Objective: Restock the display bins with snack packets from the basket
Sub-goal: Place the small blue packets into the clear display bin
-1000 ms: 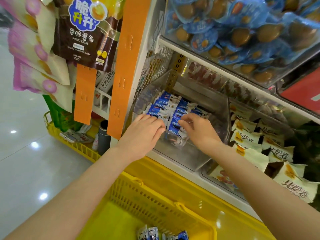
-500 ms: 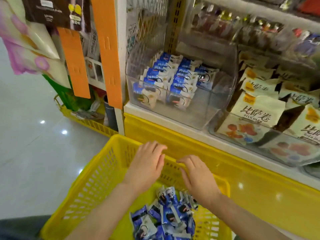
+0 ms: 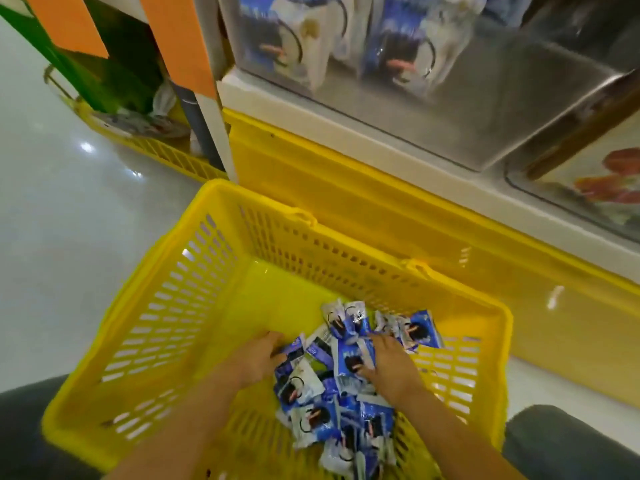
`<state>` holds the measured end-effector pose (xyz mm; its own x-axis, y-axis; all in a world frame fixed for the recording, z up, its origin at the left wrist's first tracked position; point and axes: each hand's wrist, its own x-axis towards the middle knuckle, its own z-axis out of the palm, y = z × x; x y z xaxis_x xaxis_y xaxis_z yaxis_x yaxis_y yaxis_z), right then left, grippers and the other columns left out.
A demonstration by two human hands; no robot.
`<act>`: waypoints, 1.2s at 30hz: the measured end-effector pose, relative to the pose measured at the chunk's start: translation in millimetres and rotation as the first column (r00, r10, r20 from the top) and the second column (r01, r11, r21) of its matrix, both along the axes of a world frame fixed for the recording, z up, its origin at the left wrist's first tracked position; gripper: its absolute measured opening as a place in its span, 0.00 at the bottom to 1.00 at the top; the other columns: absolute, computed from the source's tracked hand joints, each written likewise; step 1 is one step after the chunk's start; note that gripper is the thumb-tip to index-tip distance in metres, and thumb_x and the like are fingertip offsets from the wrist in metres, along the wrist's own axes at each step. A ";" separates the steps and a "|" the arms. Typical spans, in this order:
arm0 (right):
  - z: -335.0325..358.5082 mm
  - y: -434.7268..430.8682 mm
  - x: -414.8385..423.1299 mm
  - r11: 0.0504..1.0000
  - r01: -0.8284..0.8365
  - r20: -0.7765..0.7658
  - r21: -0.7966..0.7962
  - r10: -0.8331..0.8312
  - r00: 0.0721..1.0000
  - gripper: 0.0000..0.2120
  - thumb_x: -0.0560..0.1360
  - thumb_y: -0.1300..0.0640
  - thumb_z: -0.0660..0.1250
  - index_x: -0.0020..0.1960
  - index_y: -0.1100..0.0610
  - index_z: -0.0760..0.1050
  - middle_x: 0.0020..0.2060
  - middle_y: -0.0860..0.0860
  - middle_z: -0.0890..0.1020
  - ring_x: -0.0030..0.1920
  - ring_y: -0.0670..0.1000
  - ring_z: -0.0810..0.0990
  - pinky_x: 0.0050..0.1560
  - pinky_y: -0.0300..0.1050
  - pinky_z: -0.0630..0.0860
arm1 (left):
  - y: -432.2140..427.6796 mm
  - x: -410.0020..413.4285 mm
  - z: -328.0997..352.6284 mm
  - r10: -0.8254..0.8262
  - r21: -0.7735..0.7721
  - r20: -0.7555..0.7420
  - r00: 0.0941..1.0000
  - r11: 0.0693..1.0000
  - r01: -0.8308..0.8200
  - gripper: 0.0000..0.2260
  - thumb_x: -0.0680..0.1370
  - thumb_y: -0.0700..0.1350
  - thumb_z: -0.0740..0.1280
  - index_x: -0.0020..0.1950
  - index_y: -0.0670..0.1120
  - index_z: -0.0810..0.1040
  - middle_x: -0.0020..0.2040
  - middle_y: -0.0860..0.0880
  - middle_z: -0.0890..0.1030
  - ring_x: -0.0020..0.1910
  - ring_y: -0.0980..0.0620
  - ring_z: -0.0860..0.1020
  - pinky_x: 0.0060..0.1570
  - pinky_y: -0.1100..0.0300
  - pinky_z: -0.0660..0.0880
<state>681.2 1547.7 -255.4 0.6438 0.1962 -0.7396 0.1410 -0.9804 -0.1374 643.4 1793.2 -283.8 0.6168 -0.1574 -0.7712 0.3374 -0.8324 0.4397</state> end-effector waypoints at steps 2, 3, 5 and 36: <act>-3.2 0.5 4.5 1.000 0.005 -0.015 -0.017 -0.006 1.000 0.35 0.78 0.47 0.63 0.76 0.58 0.49 0.75 0.54 0.56 0.74 0.54 0.56 0.72 0.47 0.59 | 1.1 0.8 -7.7 0.031 -0.013 -0.006 0.999 0.999 -0.031 0.20 0.80 0.48 0.61 0.70 0.45 0.65 0.68 0.45 0.68 0.64 0.46 0.70 0.61 0.54 0.68; -3.9 0.9 6.5 1.000 0.023 -0.018 -0.017 -0.024 1.000 0.35 0.77 0.48 0.64 0.76 0.58 0.49 0.74 0.54 0.56 0.74 0.54 0.57 0.72 0.47 0.59 | 0.1 1.6 -10.5 0.048 -0.014 -0.001 0.999 0.999 -0.048 0.20 0.79 0.49 0.62 0.70 0.45 0.65 0.67 0.44 0.68 0.64 0.47 0.71 0.61 0.55 0.68; -2.5 1.2 8.7 0.994 0.105 -0.020 0.021 -0.105 0.994 0.35 0.76 0.50 0.66 0.75 0.58 0.51 0.73 0.54 0.59 0.73 0.55 0.60 0.70 0.47 0.62 | -4.4 2.0 -15.0 0.058 -0.027 -0.014 0.998 0.998 -0.058 0.22 0.78 0.49 0.65 0.69 0.44 0.66 0.65 0.44 0.69 0.63 0.47 0.71 0.61 0.56 0.69; 88.2 40.4 -38.6 0.545 0.150 0.090 0.825 -0.389 0.917 0.15 0.82 0.58 0.53 0.66 0.46 0.69 0.62 0.37 0.73 0.65 0.31 0.67 0.63 0.23 0.61 | -46.0 0.0 95.2 0.711 -0.530 -0.473 0.521 0.243 -0.813 0.20 0.74 0.51 0.67 0.63 0.44 0.74 0.53 0.47 0.83 0.51 0.49 0.81 0.52 0.52 0.77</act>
